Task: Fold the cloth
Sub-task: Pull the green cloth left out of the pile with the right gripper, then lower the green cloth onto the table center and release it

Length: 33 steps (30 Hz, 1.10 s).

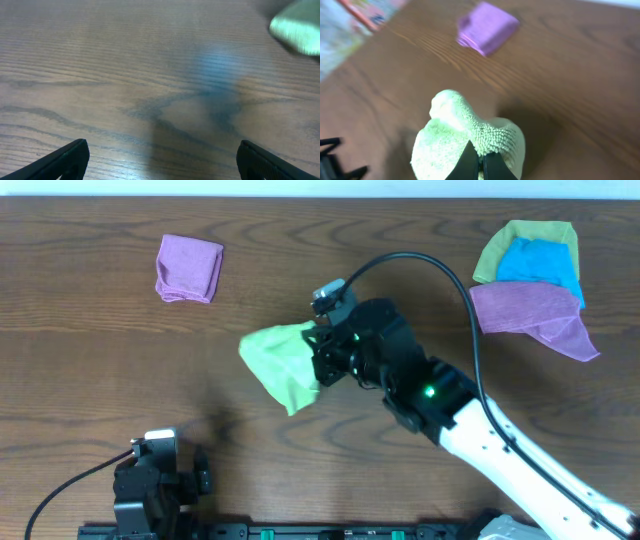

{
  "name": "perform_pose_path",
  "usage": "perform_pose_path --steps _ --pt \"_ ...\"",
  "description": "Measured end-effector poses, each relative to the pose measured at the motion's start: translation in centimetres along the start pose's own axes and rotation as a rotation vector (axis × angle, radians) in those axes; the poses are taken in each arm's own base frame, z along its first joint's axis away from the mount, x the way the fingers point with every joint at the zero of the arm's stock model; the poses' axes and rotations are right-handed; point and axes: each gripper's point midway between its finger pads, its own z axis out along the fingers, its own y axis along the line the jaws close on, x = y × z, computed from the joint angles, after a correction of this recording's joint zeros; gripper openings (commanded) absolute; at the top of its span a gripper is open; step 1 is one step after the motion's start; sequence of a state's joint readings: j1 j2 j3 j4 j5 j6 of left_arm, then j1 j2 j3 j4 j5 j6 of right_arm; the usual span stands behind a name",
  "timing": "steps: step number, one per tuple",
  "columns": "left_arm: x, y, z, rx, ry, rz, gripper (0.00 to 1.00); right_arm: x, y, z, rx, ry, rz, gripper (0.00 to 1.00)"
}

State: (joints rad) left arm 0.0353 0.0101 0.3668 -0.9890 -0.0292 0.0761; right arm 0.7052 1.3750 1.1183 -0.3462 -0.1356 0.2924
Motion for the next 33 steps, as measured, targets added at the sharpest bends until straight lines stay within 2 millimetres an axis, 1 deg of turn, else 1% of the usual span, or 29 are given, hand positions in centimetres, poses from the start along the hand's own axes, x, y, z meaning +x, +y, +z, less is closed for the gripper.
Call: perform_pose_path --steps 2,4,5,6,7,8,9,10,11,13,15,16,19,21,25,27,30,31,33 --pt "0.0 0.0 0.0 0.000 0.000 0.000 0.95 1.5 -2.7 1.1 0.073 0.066 0.041 0.02" --pt "0.0 0.0 0.0 0.000 0.000 0.000 0.95 3.1 -7.0 2.4 0.188 0.130 0.097 0.02" --pt "0.0 0.0 0.0 0.000 0.000 0.000 0.95 3.7 -9.0 2.8 0.244 0.151 0.120 0.13" --pt "0.0 0.0 0.0 0.000 0.000 0.000 0.95 4.3 -12.0 3.1 0.325 0.166 0.152 0.35" --pt "0.0 0.0 0.0 0.000 0.000 0.000 0.95 4.6 -14.4 3.1 0.393 0.168 0.178 0.42" --pt "0.0 0.0 0.0 0.000 0.000 0.000 0.95 4.7 -16.5 2.7 0.455 0.162 0.199 0.54" --pt "0.0 0.0 0.0 0.000 0.000 0.000 0.95 4.5 -18.1 2.2 0.507 0.148 0.221 0.72" --pt "0.0 0.0 0.0 0.000 0.000 0.000 0.95 4.3 -19.9 1.4 0.560 0.130 0.242 0.75" --pt "0.0 0.0 0.0 0.000 0.000 0.000 0.95 3.9 -21.2 0.7 0.598 0.111 0.253 0.76" --pt "0.0 0.0 0.0 0.000 0.000 0.000 0.95 3.1 -23.6 -1.3 0.674 0.066 0.288 0.84" --pt "0.0 0.0 0.0 0.000 0.000 0.000 0.95 2.6 -23.9 -2.2 0.686 0.046 0.299 0.86" --pt "0.0 0.0 0.0 0.000 0.000 0.000 0.95 2.4 -23.7 -2.5 0.679 0.038 0.298 0.86" --pt "0.0 0.0 0.0 0.000 0.000 0.000 0.95 1.8 -22.5 -2.8 0.622 0.032 0.290 0.82" --pt "0.0 0.0 0.0 0.000 0.000 0.000 0.95 2.0 -21.7 -2.6 0.578 0.050 0.285 0.81" --pt "0.0 0.0 0.0 0.000 0.000 0.000 0.95 3.2 -19.7 -1.1 0.450 0.118 0.274 0.81" --pt "0.0 0.0 0.0 0.000 0.000 0.000 0.95 3.8 -18.9 0.0 0.389 0.154 0.247 0.80" --pt "0.0 0.0 0.0 0.000 0.000 0.000 0.95 5.1 -18.2 1.8 0.323 0.210 0.207 0.78" --pt "0.0 0.0 0.0 0.000 0.000 0.000 0.95 5.9 -18.1 2.6 0.303 0.237 0.193 0.77" --pt "0.0 0.0 0.0 0.000 0.000 0.000 0.95 7.0 -18.2 3.7 0.287 0.275 0.179 0.74"
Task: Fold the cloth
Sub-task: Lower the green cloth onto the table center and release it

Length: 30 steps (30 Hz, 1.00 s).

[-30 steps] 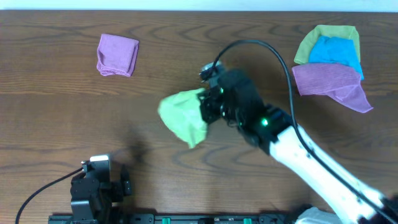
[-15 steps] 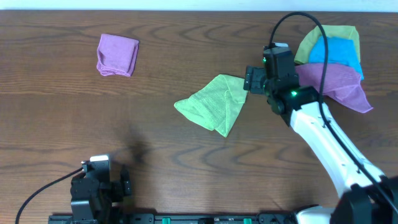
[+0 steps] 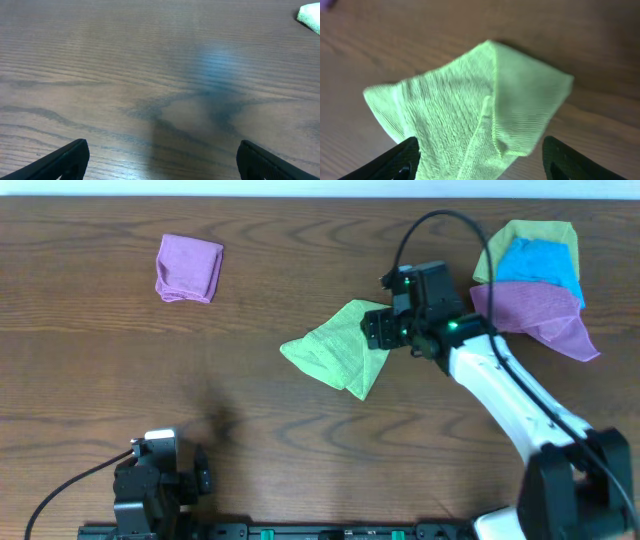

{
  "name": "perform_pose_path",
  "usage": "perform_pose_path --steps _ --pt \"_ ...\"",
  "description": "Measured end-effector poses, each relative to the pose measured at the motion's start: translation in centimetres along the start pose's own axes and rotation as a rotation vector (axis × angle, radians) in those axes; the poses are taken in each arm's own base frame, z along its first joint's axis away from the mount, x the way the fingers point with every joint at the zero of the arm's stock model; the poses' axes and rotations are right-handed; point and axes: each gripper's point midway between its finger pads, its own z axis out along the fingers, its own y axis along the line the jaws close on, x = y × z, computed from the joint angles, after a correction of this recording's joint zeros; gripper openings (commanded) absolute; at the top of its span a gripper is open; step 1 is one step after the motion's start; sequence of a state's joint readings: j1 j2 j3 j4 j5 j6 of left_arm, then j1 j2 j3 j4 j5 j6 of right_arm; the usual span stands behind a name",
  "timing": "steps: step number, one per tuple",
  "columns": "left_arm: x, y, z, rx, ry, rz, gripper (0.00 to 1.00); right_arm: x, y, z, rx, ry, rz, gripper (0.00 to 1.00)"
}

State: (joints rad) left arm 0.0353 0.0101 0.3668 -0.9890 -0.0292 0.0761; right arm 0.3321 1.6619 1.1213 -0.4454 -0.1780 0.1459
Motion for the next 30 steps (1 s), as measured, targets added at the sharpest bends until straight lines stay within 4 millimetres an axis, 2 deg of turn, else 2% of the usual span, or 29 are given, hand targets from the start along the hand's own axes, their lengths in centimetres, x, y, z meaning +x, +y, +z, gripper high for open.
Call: perform_pose_path --steps 4,7,20,25,30 --pt "0.0 0.0 0.0 0.000 0.000 0.000 0.95 1.6 -0.4 2.4 -0.002 0.067 -0.017 0.70" --pt "0.0 0.0 0.0 0.000 0.000 0.000 0.95 2.4 -0.9 3.5 0.014 0.098 -0.021 0.68" --pt "0.0 0.0 0.0 0.000 0.000 0.000 0.95 3.7 -2.1 5.0 0.063 0.144 -0.040 0.56" --pt "0.0 0.0 0.0 0.000 0.000 0.000 0.95 3.6 -2.8 5.1 0.100 0.141 -0.059 0.43" --pt "0.0 0.0 0.0 0.000 0.000 0.000 0.95 3.5 -3.4 5.0 0.135 0.138 -0.077 0.26"
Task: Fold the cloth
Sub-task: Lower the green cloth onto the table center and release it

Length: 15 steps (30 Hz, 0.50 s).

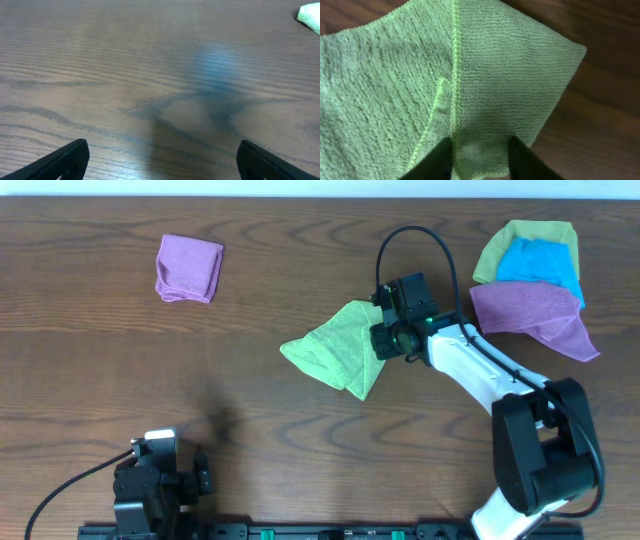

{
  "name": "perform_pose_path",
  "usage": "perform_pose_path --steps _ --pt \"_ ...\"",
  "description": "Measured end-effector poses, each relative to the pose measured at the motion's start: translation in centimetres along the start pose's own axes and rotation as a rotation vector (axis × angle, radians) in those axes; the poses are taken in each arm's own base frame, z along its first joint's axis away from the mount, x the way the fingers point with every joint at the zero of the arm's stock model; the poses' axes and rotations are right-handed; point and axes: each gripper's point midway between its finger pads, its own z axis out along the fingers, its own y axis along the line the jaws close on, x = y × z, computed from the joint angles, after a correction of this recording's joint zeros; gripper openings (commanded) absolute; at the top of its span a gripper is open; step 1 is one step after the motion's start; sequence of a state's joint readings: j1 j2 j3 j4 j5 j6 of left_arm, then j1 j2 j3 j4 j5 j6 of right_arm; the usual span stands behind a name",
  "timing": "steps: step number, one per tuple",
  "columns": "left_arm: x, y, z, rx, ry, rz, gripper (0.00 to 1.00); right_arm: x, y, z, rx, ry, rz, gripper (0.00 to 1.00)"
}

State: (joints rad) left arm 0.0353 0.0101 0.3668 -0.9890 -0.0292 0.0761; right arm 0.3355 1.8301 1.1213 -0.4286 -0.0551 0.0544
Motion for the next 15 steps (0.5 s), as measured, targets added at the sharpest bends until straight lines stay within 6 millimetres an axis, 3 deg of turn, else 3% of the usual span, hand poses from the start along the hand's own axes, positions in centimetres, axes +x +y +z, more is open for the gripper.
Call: perform_pose_path --steps 6,15 --pt "0.0 0.0 0.0 0.000 0.000 0.000 0.95 -0.2 -0.5 0.0 0.030 -0.009 -0.011 0.01" --pt "0.0 0.0 0.0 0.000 0.000 0.000 0.95 -0.4 -1.6 -0.2 0.091 -0.017 -0.008 0.01"
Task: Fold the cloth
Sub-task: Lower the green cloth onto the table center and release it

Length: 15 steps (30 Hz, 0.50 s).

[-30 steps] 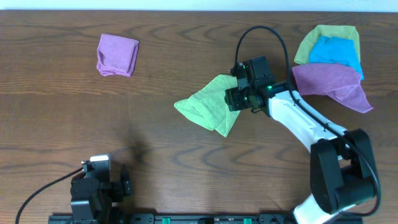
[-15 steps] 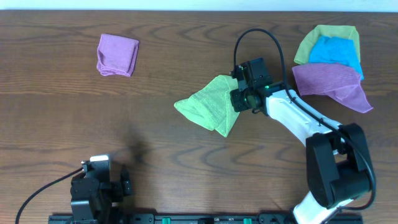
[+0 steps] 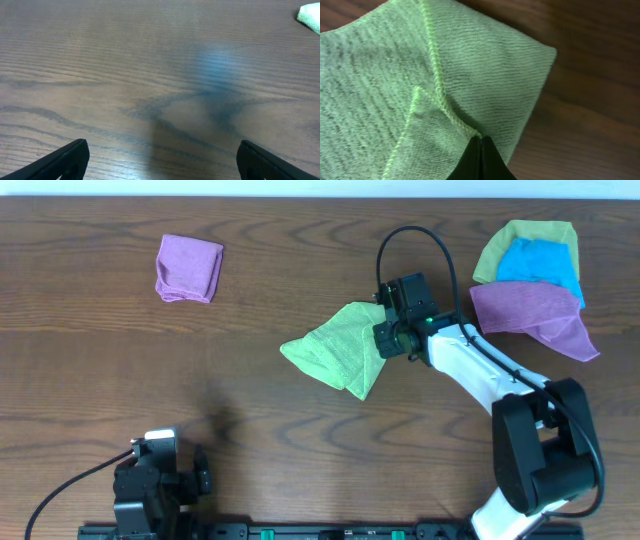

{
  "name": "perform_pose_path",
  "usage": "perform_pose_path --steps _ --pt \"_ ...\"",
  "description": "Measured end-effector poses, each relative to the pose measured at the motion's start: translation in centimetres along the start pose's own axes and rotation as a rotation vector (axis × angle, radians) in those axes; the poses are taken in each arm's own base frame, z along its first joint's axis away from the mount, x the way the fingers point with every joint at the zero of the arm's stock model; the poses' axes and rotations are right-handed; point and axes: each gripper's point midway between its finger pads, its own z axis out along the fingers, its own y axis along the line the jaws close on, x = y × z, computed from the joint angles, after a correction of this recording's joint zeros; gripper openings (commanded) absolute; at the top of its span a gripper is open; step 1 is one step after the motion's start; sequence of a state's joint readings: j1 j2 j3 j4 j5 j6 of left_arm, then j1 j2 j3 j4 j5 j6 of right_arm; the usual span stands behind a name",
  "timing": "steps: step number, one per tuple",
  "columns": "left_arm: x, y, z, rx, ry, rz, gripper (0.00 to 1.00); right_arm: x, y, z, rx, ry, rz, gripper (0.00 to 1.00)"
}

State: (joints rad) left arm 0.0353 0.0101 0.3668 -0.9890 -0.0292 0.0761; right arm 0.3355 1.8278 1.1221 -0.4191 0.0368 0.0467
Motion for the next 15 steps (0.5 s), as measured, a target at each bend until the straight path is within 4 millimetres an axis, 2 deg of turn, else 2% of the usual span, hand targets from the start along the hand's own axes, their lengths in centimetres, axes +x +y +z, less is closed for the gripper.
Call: perform_pose_path --steps 3,8,10,15 --pt "0.0 0.0 0.0 0.000 0.000 0.000 0.95 -1.1 -0.9 -0.6 0.050 -0.034 0.002 0.01" --pt "0.0 0.0 0.0 0.000 0.000 0.000 0.95 -6.3 -3.1 -3.4 0.184 -0.193 0.009 0.01" --pt "0.0 0.0 0.0 0.000 0.000 0.000 0.95 -7.7 -3.6 -4.0 0.214 -0.246 0.007 0.01" --pt "0.0 0.0 0.0 0.000 0.000 0.000 0.95 -9.7 -5.3 -5.0 0.289 -0.328 0.017 0.01"
